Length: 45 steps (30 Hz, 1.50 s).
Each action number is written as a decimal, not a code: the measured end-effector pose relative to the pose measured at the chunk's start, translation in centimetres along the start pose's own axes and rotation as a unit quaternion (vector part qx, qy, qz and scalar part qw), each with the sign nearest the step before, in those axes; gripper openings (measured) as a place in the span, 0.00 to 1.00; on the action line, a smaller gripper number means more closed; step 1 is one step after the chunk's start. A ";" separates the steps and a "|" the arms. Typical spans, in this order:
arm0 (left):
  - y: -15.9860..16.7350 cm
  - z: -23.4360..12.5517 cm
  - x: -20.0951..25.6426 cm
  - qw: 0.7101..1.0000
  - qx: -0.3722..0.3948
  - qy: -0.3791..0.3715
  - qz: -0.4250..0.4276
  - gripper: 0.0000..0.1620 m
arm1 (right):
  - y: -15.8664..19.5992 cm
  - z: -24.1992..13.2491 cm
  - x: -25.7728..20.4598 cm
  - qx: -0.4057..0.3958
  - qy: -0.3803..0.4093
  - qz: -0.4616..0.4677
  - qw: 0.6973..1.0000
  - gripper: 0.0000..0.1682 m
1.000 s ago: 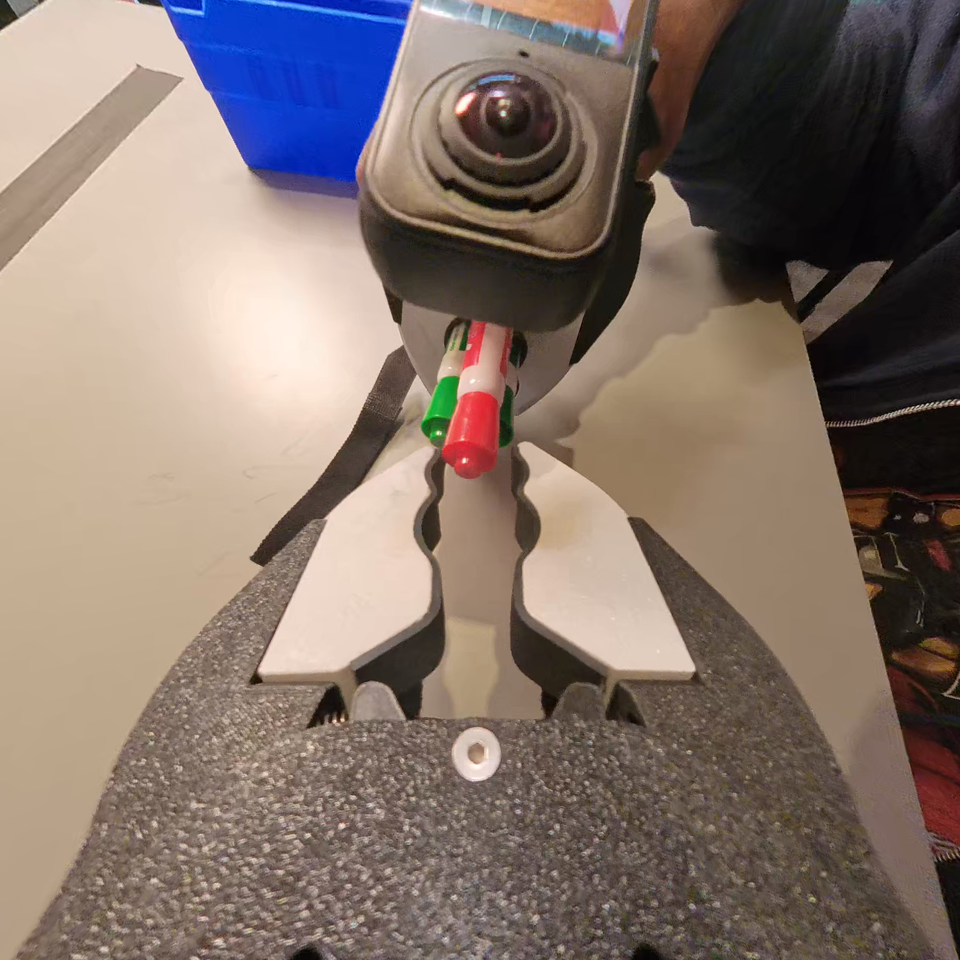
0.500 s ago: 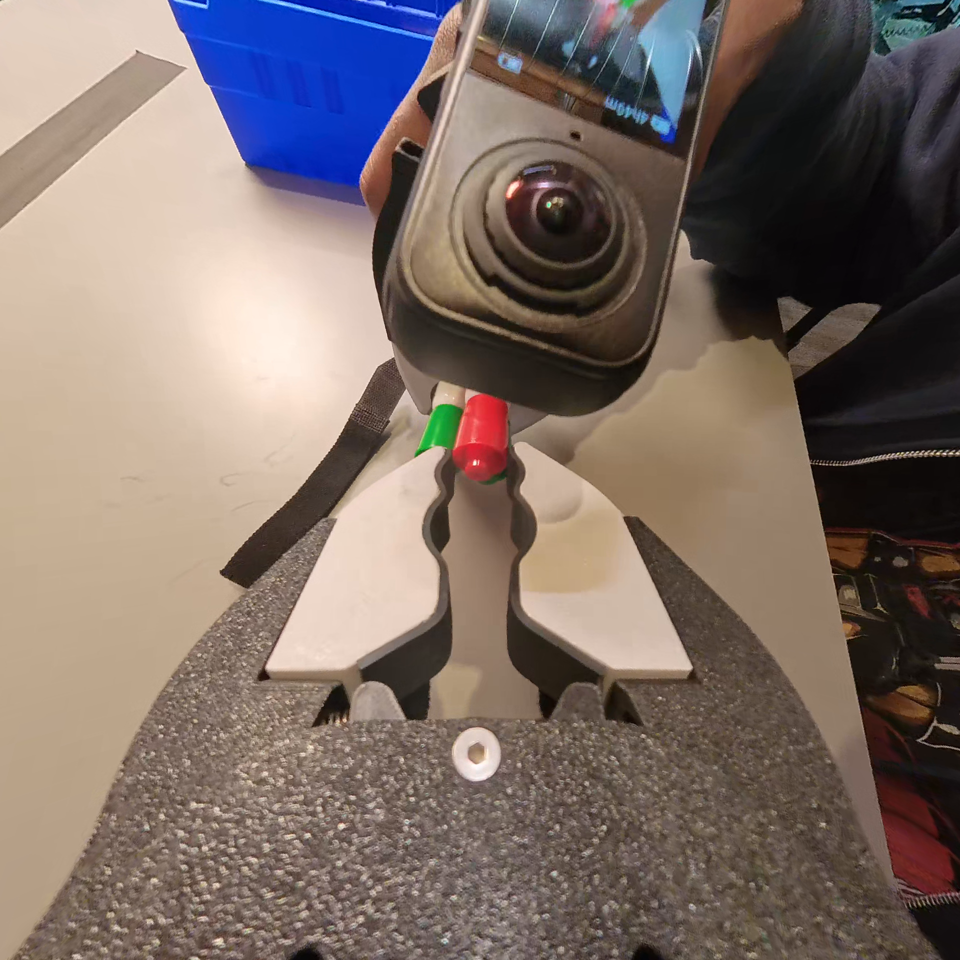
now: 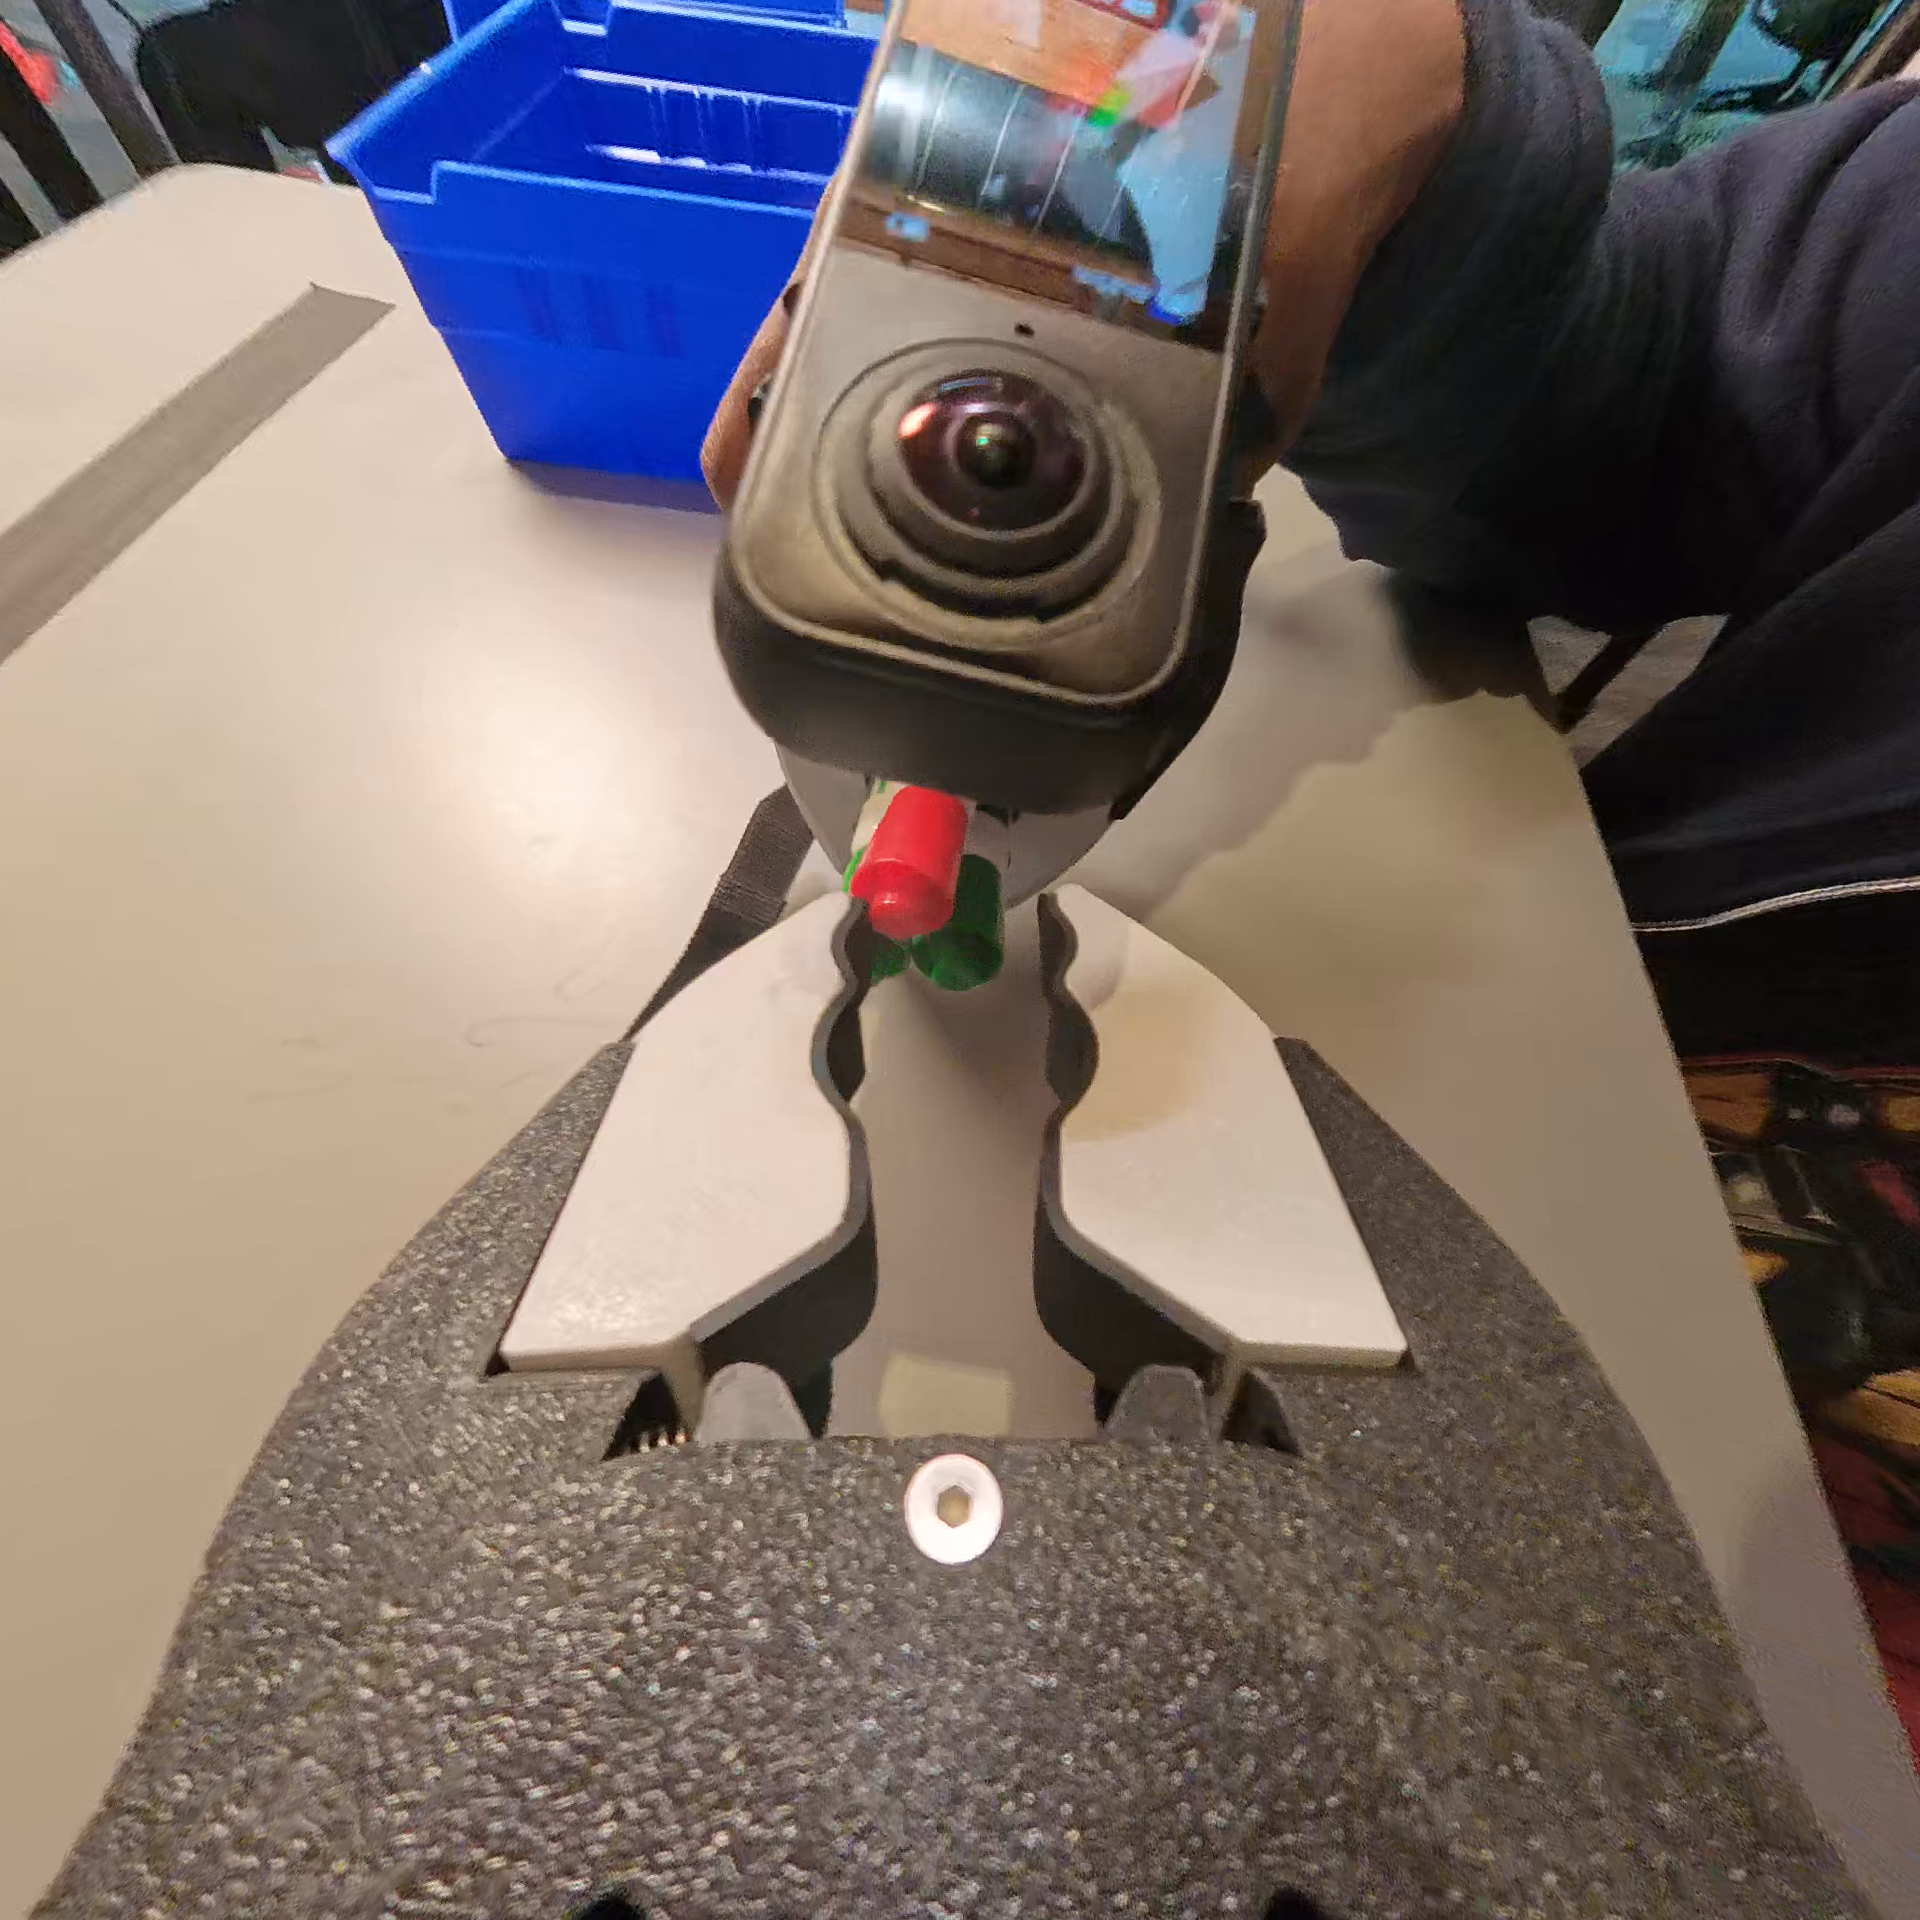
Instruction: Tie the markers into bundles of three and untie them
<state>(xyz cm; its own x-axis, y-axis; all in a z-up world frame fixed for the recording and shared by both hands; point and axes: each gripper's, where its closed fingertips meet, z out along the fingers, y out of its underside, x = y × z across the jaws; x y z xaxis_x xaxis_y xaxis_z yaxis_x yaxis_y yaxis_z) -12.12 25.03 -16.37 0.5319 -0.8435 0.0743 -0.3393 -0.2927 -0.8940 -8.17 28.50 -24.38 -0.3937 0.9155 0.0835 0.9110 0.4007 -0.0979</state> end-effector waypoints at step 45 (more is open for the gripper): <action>0.0 1.2 -0.6 0.998 0.042 -0.017 0.045 0.12 | -0.5 0.5 -0.2 0.000 0.001 -0.005 1.000 0.24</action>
<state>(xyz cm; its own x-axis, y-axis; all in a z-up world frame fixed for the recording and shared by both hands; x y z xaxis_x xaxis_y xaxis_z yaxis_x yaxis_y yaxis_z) -11.53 26.07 -16.99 0.5293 -0.8482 -0.0216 -0.3217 -0.1770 -0.9302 -8.62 28.09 -24.80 -0.4027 0.9113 0.0855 0.9069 0.4099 -0.0975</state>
